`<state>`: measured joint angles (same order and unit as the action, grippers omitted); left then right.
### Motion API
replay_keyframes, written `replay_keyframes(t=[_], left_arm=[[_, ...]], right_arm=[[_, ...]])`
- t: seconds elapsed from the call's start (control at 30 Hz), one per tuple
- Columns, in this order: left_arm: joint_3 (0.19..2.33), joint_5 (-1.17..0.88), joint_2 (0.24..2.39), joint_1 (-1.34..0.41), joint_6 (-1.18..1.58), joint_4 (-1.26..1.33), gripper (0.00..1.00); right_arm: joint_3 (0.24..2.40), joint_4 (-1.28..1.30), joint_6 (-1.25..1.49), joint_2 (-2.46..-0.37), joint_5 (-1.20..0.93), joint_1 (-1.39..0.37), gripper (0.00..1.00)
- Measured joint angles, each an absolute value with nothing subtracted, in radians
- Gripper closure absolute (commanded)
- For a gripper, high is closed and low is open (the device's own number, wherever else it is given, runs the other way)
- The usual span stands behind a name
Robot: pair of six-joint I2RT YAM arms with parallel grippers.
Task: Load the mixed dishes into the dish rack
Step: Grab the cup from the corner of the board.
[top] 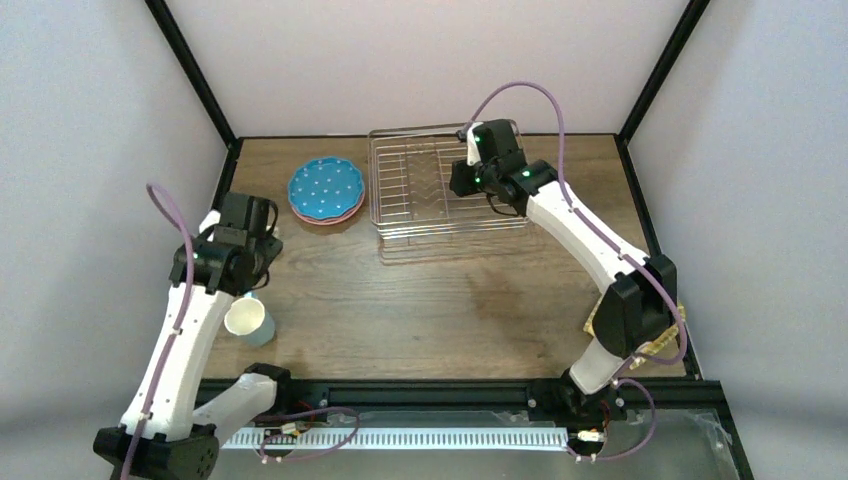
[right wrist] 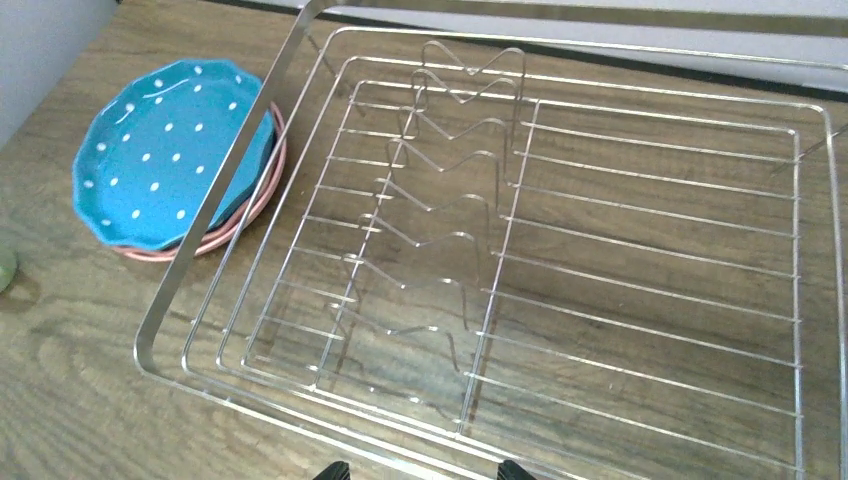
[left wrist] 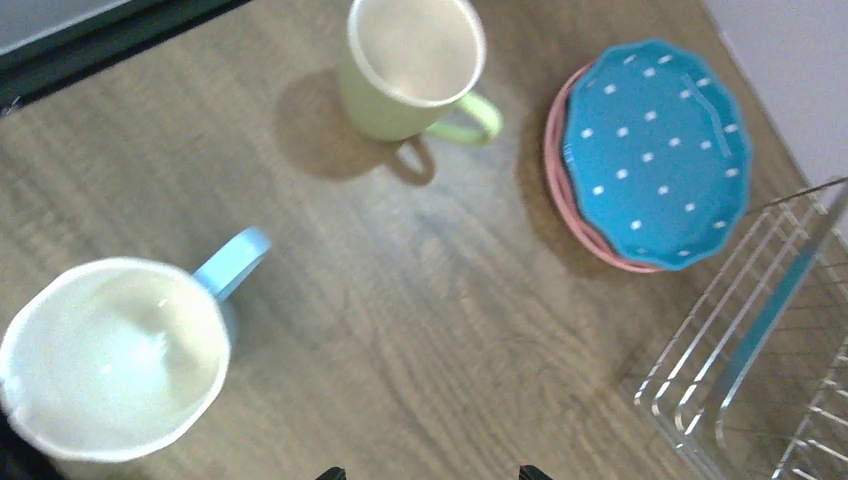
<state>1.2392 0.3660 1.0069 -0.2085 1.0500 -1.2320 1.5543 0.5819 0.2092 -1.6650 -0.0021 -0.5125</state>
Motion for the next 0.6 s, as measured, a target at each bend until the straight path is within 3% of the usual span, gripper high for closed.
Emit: replay_keyframes(t=[0.6], left_arm=[[1.023, 0.366, 0.965, -0.208, 1.242, -1.313, 0.00]], right_arm=[[1.427, 0.505, 0.217, -1.623, -0.130, -0.512, 0.16]])
